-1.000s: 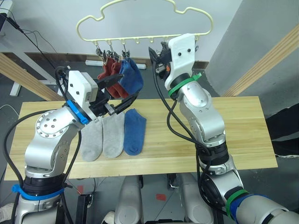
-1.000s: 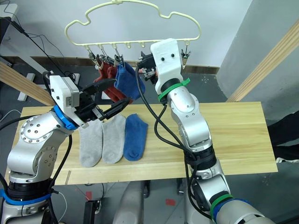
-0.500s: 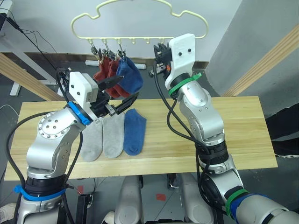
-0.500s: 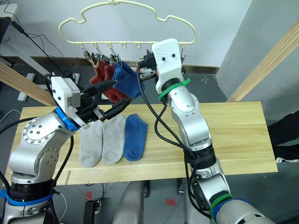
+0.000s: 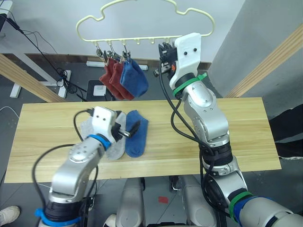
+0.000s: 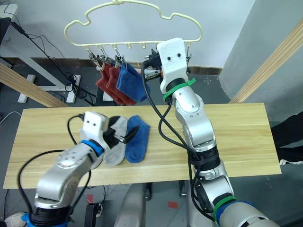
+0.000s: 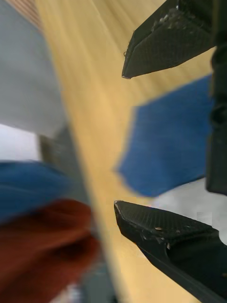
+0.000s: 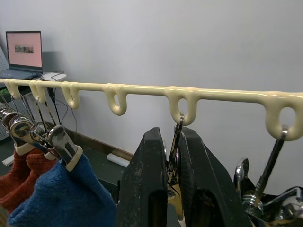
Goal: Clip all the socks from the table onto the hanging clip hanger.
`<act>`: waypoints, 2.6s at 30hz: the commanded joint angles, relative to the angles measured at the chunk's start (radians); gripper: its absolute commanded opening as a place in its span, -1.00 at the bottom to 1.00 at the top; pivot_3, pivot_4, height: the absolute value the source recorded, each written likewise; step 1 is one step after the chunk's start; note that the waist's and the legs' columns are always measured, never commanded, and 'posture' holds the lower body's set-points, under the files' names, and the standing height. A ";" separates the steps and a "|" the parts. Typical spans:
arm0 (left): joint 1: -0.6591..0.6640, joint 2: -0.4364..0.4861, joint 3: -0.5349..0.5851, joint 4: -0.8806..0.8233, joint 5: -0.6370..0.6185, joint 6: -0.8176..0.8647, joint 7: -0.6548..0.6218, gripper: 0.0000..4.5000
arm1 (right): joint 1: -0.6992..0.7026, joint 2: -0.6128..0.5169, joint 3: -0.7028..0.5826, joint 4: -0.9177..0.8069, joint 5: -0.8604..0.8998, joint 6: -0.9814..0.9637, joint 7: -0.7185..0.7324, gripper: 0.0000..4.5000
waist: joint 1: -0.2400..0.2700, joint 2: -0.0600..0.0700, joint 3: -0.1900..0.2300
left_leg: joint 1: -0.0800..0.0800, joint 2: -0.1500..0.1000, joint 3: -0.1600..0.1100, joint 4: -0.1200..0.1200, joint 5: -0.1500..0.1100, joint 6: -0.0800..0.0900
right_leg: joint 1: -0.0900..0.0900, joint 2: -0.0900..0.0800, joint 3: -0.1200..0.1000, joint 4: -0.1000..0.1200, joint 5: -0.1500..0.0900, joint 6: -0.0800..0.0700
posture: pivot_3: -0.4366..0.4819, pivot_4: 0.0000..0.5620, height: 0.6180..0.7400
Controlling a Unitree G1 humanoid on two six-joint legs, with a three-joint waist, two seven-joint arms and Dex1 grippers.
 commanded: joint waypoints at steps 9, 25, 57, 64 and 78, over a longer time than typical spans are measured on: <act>-0.118 -0.200 -0.054 0.209 0.130 -0.106 0.133 1.00 | -0.013 0.004 0.016 -0.048 0.009 0.008 0.014 -0.99 | -0.007 0.000 0.000 | 0.000 -0.001 0.000 0.000 0.000 0.001 | 0.000 0.000 0.000 0.000 0.000 0.000 | -0.15 0.62 1.00; -0.173 -0.271 -0.010 0.266 0.192 -0.076 0.232 1.00 | -0.003 0.003 0.024 -0.067 0.006 0.032 0.020 -0.99 | -0.011 0.000 0.000 | 0.000 0.000 0.001 0.000 0.000 0.002 | 0.000 -0.001 0.001 0.000 0.000 -0.001 | -0.18 0.63 1.00; -0.212 -0.319 -0.012 0.124 0.090 -0.169 0.057 -1.00 | -0.004 -0.002 0.020 -0.086 0.008 0.037 0.018 -0.99 | -0.009 -0.001 0.000 | -0.001 0.000 0.001 0.000 0.000 0.001 | 0.000 -0.001 0.000 -0.001 0.000 0.000 | -0.20 0.60 1.00; -0.301 -0.337 -0.047 0.191 0.112 -0.375 0.007 -1.00 | -0.007 0.005 0.008 -0.114 0.022 0.068 0.013 -0.99 | -0.015 -0.001 0.000 | -0.001 -0.001 0.001 0.000 0.000 0.002 | 0.000 -0.001 0.000 -0.001 0.000 0.000 | -0.22 0.60 1.00; -0.399 -0.409 -0.094 0.527 0.253 -0.770 0.050 -1.00 | -0.017 0.034 -0.001 -0.132 0.044 0.113 0.003 -0.99 | -0.035 -0.001 0.000 | -0.002 -0.001 0.001 0.000 -0.002 0.005 | 0.000 -0.001 0.000 -0.001 0.000 0.000 | -0.27 0.60 1.00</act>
